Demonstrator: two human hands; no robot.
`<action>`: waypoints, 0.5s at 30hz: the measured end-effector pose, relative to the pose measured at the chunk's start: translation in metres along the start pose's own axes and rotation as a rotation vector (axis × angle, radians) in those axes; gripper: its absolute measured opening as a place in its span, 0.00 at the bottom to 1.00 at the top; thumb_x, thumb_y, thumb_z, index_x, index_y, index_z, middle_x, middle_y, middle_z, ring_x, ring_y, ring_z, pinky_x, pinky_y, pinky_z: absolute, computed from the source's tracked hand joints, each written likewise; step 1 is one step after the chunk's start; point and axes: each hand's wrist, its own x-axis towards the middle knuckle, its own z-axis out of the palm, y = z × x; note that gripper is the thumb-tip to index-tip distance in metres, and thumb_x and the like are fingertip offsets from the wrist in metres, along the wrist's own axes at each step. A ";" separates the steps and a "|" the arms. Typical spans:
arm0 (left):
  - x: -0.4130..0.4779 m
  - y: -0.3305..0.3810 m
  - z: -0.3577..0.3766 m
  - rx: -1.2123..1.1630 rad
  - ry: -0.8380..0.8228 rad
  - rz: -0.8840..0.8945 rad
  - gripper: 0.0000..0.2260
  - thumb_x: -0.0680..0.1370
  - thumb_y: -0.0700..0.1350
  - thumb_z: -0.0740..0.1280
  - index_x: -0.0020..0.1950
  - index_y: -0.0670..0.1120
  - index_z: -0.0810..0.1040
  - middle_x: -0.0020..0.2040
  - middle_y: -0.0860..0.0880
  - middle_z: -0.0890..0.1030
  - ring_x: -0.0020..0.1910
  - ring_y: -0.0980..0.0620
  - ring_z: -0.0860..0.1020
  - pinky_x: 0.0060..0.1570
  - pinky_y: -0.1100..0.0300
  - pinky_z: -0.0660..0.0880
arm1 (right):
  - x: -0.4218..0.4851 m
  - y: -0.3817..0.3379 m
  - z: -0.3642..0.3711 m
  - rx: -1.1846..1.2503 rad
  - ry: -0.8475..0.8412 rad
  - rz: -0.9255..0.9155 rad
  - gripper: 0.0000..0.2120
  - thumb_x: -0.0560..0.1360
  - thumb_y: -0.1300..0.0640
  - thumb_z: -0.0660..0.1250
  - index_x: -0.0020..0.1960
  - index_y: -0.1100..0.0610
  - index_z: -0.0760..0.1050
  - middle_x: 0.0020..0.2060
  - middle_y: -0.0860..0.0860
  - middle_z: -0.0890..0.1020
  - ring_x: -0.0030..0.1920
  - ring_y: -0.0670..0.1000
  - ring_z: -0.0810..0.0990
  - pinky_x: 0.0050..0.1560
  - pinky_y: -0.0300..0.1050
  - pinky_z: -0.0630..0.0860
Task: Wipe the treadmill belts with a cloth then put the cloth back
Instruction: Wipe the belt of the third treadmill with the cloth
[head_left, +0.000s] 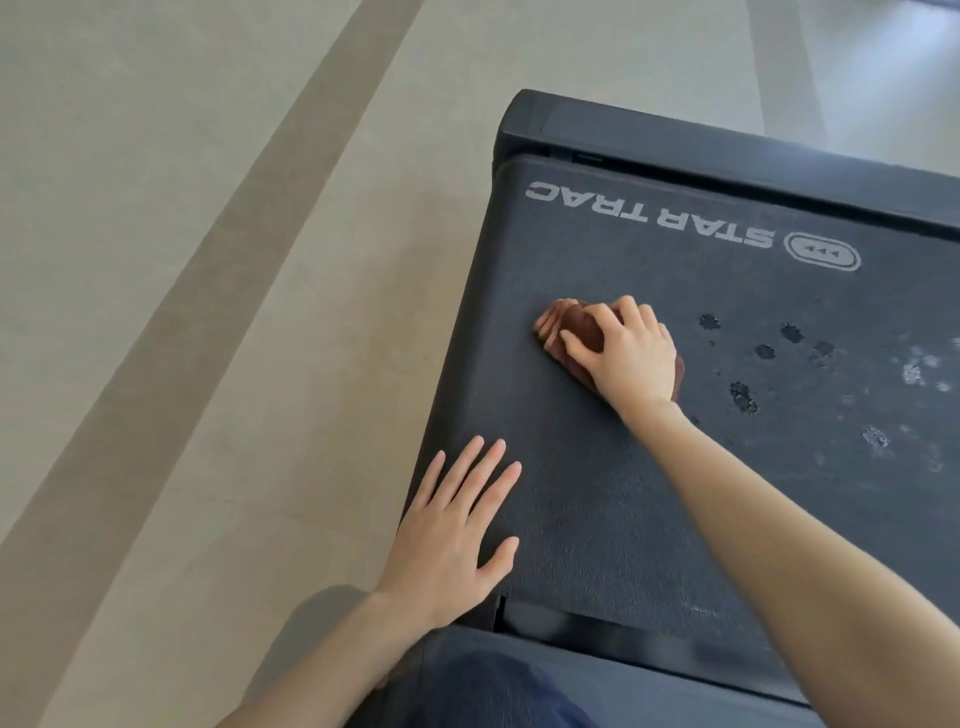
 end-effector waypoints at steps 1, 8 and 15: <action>0.001 -0.001 0.000 0.005 0.002 0.000 0.29 0.76 0.57 0.57 0.75 0.49 0.60 0.77 0.49 0.56 0.76 0.49 0.51 0.72 0.48 0.51 | 0.000 -0.001 0.000 -0.007 0.002 0.007 0.17 0.73 0.43 0.67 0.51 0.57 0.78 0.45 0.58 0.77 0.45 0.61 0.75 0.42 0.52 0.71; -0.001 0.001 -0.005 0.058 -0.035 -0.021 0.28 0.77 0.58 0.54 0.75 0.49 0.60 0.77 0.49 0.55 0.76 0.50 0.49 0.74 0.49 0.50 | -0.078 -0.016 -0.034 0.075 -0.018 -0.043 0.17 0.73 0.44 0.67 0.50 0.58 0.79 0.44 0.57 0.76 0.43 0.60 0.74 0.41 0.52 0.71; -0.039 0.005 -0.005 -0.031 -0.035 -0.159 0.30 0.77 0.54 0.60 0.76 0.47 0.56 0.77 0.51 0.50 0.76 0.53 0.47 0.73 0.53 0.52 | -0.168 -0.031 -0.052 0.143 -0.029 -0.203 0.17 0.73 0.41 0.64 0.51 0.53 0.78 0.45 0.54 0.76 0.42 0.57 0.73 0.39 0.49 0.72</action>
